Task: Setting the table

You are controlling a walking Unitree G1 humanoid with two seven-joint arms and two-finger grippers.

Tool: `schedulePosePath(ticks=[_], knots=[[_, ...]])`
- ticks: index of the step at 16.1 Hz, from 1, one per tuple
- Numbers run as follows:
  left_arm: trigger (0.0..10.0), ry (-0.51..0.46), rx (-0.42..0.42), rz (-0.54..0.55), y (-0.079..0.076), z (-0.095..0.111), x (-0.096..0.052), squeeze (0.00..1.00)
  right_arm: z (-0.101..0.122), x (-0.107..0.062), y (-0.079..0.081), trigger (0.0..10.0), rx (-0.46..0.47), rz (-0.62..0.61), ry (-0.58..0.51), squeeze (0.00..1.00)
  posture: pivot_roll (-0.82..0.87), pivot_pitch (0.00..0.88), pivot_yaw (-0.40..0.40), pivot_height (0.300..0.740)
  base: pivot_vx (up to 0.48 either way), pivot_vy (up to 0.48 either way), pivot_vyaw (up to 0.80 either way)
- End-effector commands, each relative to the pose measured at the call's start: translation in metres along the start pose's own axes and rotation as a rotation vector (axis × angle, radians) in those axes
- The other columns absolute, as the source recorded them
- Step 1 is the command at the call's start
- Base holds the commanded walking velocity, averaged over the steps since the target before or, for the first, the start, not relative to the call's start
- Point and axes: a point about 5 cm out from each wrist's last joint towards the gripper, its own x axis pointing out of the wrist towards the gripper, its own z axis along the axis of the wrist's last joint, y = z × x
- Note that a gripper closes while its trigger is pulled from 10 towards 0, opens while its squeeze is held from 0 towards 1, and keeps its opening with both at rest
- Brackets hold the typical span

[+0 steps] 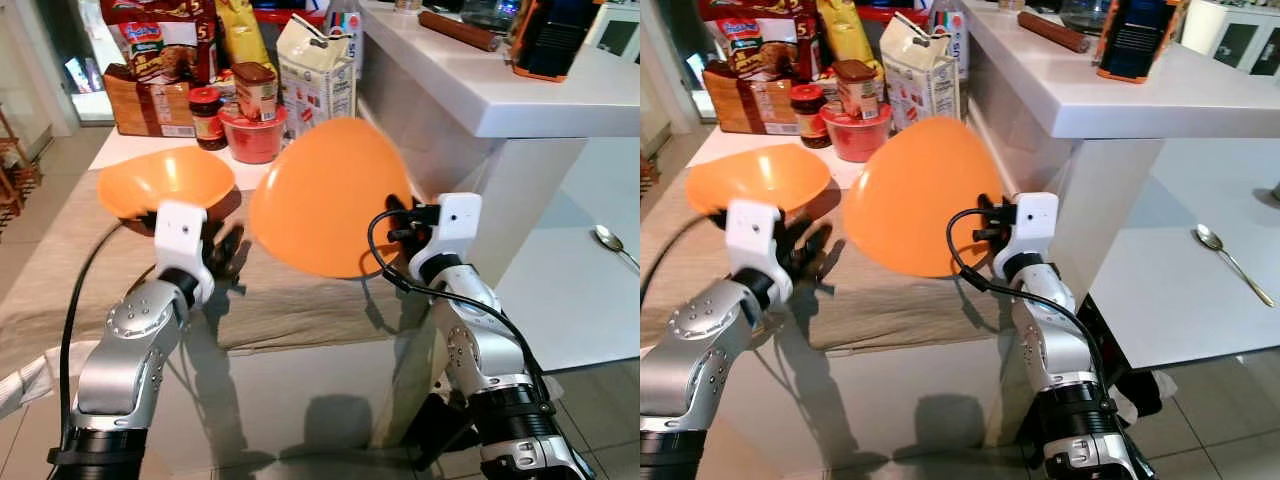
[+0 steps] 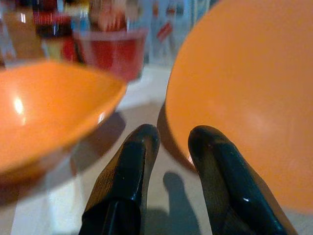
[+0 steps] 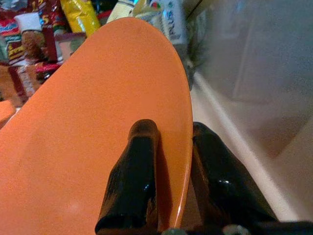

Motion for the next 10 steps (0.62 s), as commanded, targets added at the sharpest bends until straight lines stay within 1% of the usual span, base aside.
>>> schedulePosePath(ticks=[1, 2, 3, 4, 5, 6, 8, 9, 10], knots=[[10.0, -0.025, 0.011, 0.008, -0.002, 0.006, 0.000, 0.00, -0.014, -0.005, -0.004, 0.0, -0.077, -0.018, 0.072, 0.00, 0.01, 0.000, -0.028, 0.740, 0.000, 0.000, 0.00], [10.0, -0.060, 0.011, 0.025, -0.004, 0.011, -0.001, 0.00, -0.007, -0.005, 0.000, 0.0, -0.100, -0.004, 0.025, 0.00, 0.01, 0.000, -0.029, 0.740, 0.000, 0.000, 0.00], [10.0, -0.123, 0.008, 0.043, -0.004, 0.023, -0.003, 0.00, 0.002, -0.004, 0.005, 0.0, -0.116, 0.012, -0.033, 0.00, 0.02, 0.000, -0.030, 0.740, 0.000, 0.000, 0.00], [10.0, -0.161, 0.004, 0.050, -0.005, 0.032, -0.005, 0.00, 0.008, -0.003, 0.009, 0.0, -0.129, 0.032, -0.072, 0.00, 0.02, 0.000, -0.032, 0.740, 0.000, 0.000, 0.00], [10.0, -0.176, -0.008, 0.047, -0.008, 0.038, -0.010, 0.00, 0.016, -0.002, 0.016, 0.0, -0.144, 0.058, -0.125, 0.00, 0.02, 0.000, -0.032, 0.740, 0.000, 0.000, 0.00], [10.0, -0.177, -0.008, 0.046, -0.009, 0.038, -0.012, 0.00, 0.019, -0.001, 0.018, 0.0, -0.145, 0.065, -0.138, 0.00, 0.02, 0.000, -0.032, 0.740, 0.000, 0.000, 0.00], [10.0, -0.137, -0.014, 0.052, -0.012, 0.027, -0.017, 0.00, 0.016, -0.001, 0.021, 0.0, -0.134, 0.086, -0.133, 0.00, 0.04, 0.000, -0.041, 0.740, 0.000, 0.000, 0.00], [10.0, -0.135, -0.018, 0.054, -0.012, 0.026, -0.017, 0.00, 0.016, -0.001, 0.021, 0.0, -0.134, 0.085, -0.139, 0.00, 0.04, 0.000, -0.042, 0.740, 0.000, 0.000, 0.00], [10.0, -0.137, -0.022, 0.050, -0.014, 0.027, -0.018, 0.00, 0.023, -0.001, 0.021, 0.0, -0.148, 0.079, -0.173, 0.00, 0.04, 0.000, -0.043, 0.740, 0.000, 0.000, 0.00]])
